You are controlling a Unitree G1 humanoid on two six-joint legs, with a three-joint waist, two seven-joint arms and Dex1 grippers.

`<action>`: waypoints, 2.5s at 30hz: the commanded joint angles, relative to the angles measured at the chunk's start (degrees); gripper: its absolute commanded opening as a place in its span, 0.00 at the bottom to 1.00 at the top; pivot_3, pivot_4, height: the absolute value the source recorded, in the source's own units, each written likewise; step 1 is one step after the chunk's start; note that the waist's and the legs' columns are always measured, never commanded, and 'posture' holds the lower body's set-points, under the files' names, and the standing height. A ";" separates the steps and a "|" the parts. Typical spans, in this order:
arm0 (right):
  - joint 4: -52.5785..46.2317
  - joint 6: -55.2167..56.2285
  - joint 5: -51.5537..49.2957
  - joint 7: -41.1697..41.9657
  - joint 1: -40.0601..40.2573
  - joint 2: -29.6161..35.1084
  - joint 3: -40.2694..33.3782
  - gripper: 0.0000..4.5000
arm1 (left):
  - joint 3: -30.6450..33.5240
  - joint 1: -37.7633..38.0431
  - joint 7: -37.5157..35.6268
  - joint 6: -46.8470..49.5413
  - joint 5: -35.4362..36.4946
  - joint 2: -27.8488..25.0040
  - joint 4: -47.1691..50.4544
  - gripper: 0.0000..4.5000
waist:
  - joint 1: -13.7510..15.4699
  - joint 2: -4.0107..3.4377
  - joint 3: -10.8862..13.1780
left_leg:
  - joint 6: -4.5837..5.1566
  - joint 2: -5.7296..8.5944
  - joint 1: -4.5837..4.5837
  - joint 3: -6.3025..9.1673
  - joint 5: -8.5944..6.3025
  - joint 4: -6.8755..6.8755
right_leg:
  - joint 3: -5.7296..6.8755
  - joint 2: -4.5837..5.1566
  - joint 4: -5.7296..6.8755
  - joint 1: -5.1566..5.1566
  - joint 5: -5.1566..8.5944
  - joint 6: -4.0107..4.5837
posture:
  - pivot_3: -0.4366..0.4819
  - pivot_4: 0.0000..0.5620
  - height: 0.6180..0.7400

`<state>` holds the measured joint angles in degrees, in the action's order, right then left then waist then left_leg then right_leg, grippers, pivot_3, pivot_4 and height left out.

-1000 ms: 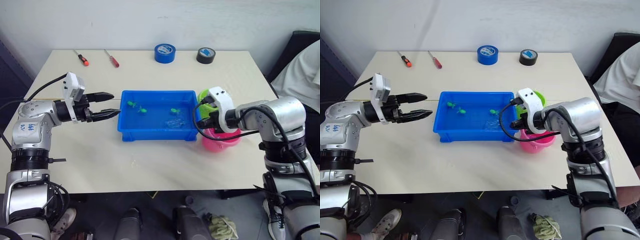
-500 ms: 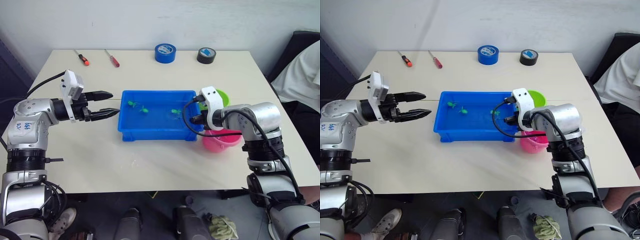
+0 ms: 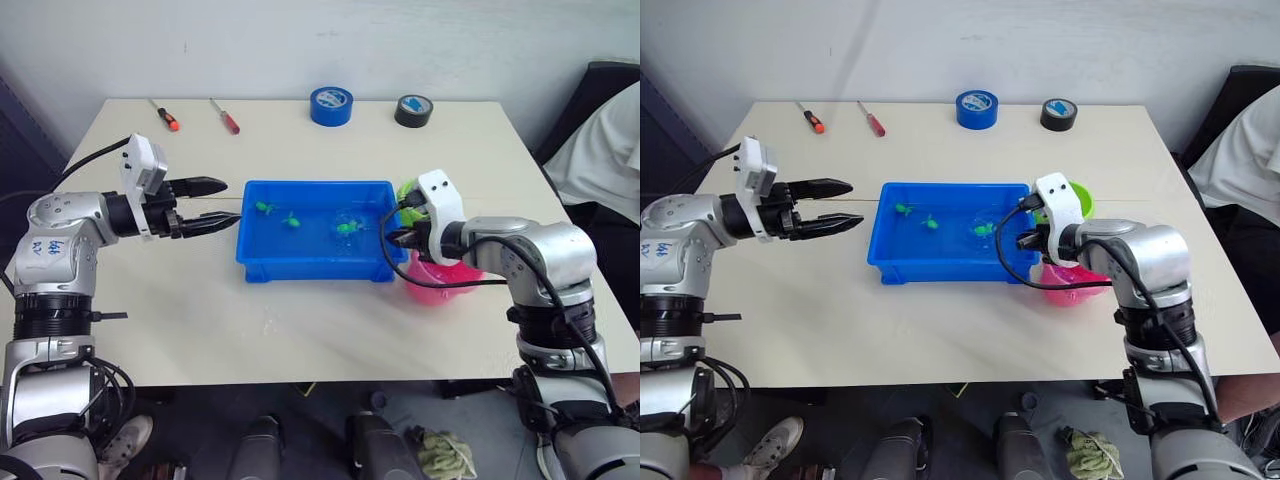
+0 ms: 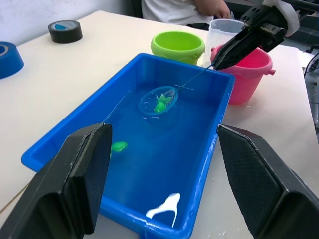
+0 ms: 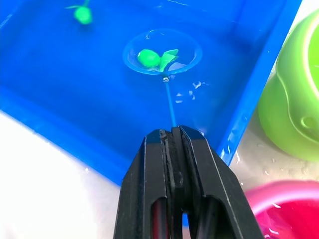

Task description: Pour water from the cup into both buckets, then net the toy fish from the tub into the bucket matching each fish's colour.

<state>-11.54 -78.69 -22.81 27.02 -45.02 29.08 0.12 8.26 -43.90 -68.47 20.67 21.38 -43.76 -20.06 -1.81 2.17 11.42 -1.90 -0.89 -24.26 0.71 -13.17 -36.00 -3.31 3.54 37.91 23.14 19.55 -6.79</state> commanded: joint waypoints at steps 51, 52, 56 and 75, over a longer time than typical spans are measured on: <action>1.63 64.20 36.41 4.46 17.15 36.70 9.07 0.00 | -3.95 -13.36 -5.26 -10.53 -3.63 5.68 -18.18 0.82 | 0.05 0.00 0.00 | 0.02 0.07 -0.01 -0.72 -0.01 -0.06 | -0.14 -0.06 -0.08 0.04 -0.01 -0.03 | 0.48 0.27 0.95; 1.96 66.46 38.53 3.66 17.41 36.89 9.39 0.00 | -3.98 -13.31 -5.33 -10.56 -3.65 5.67 -18.20 0.82 | 0.06 0.00 0.00 | 0.02 0.06 -0.01 -0.73 -0.01 -0.07 | -0.15 -0.06 -0.07 0.04 -0.01 -0.03 | 0.48 0.27 0.95; 3.83 72.51 47.23 0.41 18.14 37.61 9.77 0.00 | -3.90 -12.99 -5.43 -10.55 -3.62 5.58 -18.06 0.82 | 0.16 0.00 0.00 | 0.00 0.06 -0.01 -0.72 0.00 -0.07 | -0.15 -0.06 -0.06 0.04 -0.01 -0.03 | 0.48 0.27 0.95; -4.12 59.80 32.84 13.88 12.95 26.27 -1.78 0.00 | -1.70 -10.49 -5.26 -9.00 -2.88 1.74 -16.83 0.82 | -0.19 0.00 0.00 | -0.05 0.01 0.03 -0.73 0.03 -0.11 | -0.16 -0.10 0.06 0.03 -0.01 -0.03 | 0.48 0.27 0.95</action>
<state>-11.08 -12.08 17.03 36.96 -28.96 56.62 2.00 4.14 -54.73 -73.80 11.51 17.77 -39.68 -38.58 -2.01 2.17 11.42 -1.96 -0.90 -24.22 -0.01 -13.13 -36.12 -3.48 3.43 37.98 23.17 19.54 -6.82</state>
